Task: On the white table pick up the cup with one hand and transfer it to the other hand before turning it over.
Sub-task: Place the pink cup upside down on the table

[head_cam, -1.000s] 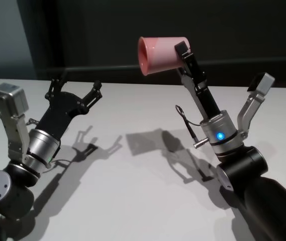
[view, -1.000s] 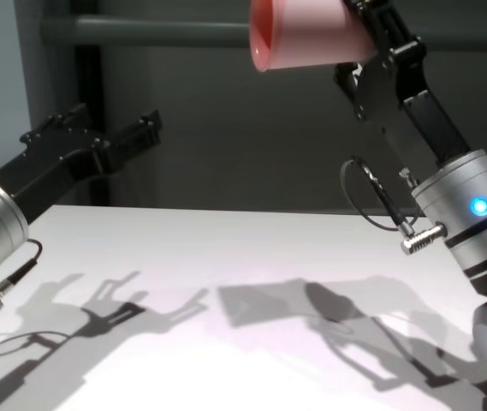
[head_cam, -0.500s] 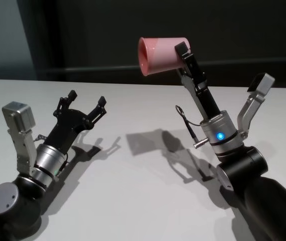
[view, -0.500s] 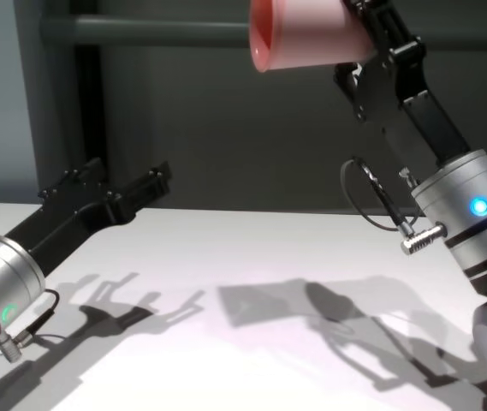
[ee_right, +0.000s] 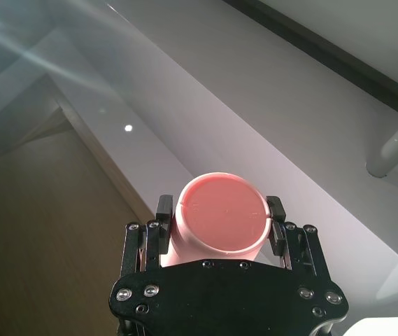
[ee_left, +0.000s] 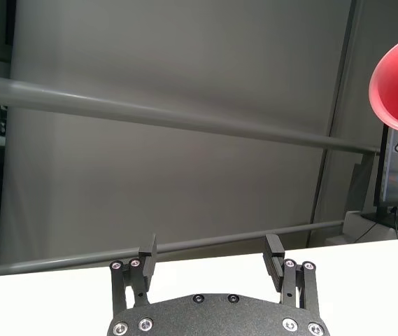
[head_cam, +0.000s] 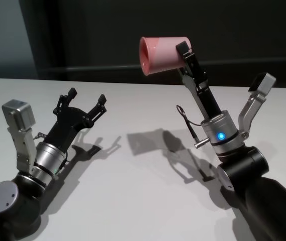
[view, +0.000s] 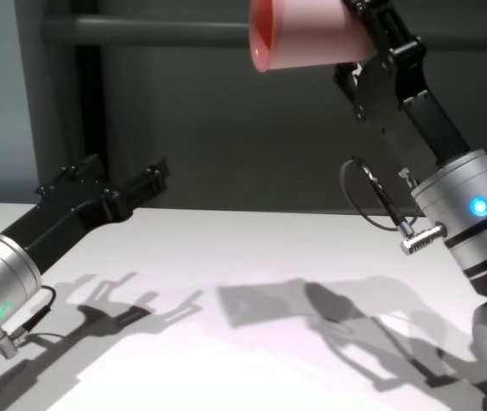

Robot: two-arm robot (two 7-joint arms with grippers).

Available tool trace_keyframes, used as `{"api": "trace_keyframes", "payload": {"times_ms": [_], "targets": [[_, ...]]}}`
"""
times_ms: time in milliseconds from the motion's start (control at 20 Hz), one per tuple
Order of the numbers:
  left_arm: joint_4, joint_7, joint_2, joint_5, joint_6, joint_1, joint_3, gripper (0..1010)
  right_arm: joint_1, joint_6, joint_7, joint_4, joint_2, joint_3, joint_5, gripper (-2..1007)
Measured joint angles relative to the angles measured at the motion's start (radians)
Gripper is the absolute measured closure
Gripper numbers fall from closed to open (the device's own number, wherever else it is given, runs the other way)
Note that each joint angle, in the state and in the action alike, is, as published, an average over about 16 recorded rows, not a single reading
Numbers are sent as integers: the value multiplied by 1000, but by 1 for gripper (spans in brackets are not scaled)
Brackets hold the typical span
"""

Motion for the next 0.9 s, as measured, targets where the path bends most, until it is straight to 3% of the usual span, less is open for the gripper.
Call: {"api": "trace_keyframes", "payload": {"times_ms": [200, 400, 900], "targets": [[-2, 1, 1, 0, 1, 0, 0, 9, -18, -28, -64, -55, 25, -17, -45, 231], [-3, 2, 1, 0, 3, 0, 1, 8, -41, -67, -149, -128, 60, -36, -107, 231], [-5, 3, 2, 0, 5, 0, 2, 8, -113, -179, -437, -365, 171, -76, -338, 231]]}}
